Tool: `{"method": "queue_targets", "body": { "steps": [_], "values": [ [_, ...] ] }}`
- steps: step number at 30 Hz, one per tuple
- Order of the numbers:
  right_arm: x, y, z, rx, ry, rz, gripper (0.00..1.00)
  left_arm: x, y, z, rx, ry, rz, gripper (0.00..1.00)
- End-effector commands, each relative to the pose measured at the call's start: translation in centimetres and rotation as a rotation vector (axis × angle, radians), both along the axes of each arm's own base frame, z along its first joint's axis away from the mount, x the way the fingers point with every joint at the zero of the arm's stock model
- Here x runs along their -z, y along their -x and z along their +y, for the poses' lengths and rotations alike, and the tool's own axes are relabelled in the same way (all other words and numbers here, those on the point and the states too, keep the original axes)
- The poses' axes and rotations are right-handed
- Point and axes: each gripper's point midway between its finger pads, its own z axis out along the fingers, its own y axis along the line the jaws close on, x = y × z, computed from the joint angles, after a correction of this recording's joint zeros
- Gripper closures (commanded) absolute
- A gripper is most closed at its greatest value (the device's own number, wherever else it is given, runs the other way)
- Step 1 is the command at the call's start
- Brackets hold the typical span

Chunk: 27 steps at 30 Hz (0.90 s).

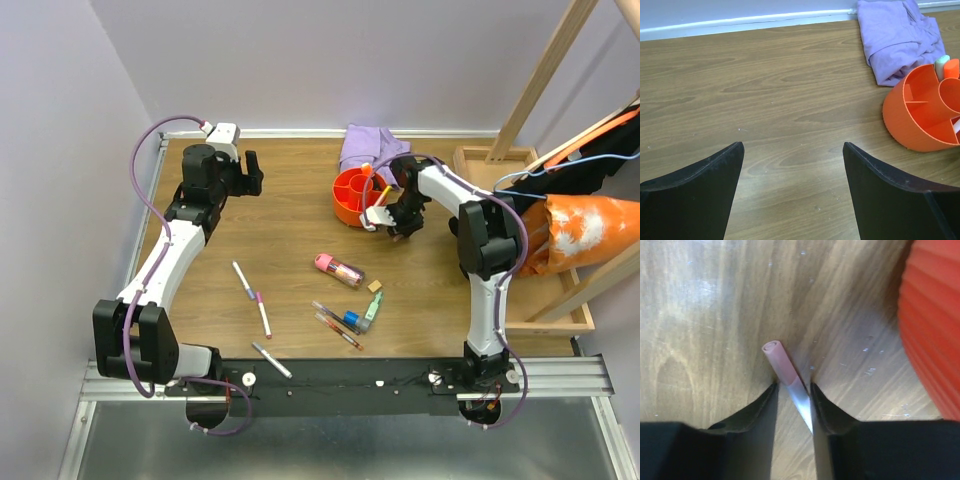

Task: Sort the stationery into containers
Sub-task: Pick up the pen from the center of the board, then place the pen in the storage box.

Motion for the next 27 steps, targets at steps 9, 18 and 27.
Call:
{"method": "queue_targets", "body": {
  "steps": [9, 18, 27],
  "values": [
    [-3.7, 3.0, 0.7, 0.048, -0.079, 0.060, 0.99, -0.8, -0.9, 0.1, -0.004, 0.007, -0.011, 0.11],
    [-20.7, 0.6, 10.1, 0.388, -0.624, 0.092, 1.00, -2.5, -2.0, -0.7, 0.018, 0.044, -0.025, 0.11],
    [-27.1, -1.6, 14.2, 0.675, -1.233, 0.009, 1.00, -2.1, -3.8, -0.4, -0.014, 0.035, 0.017, 0.06]
  ]
}}
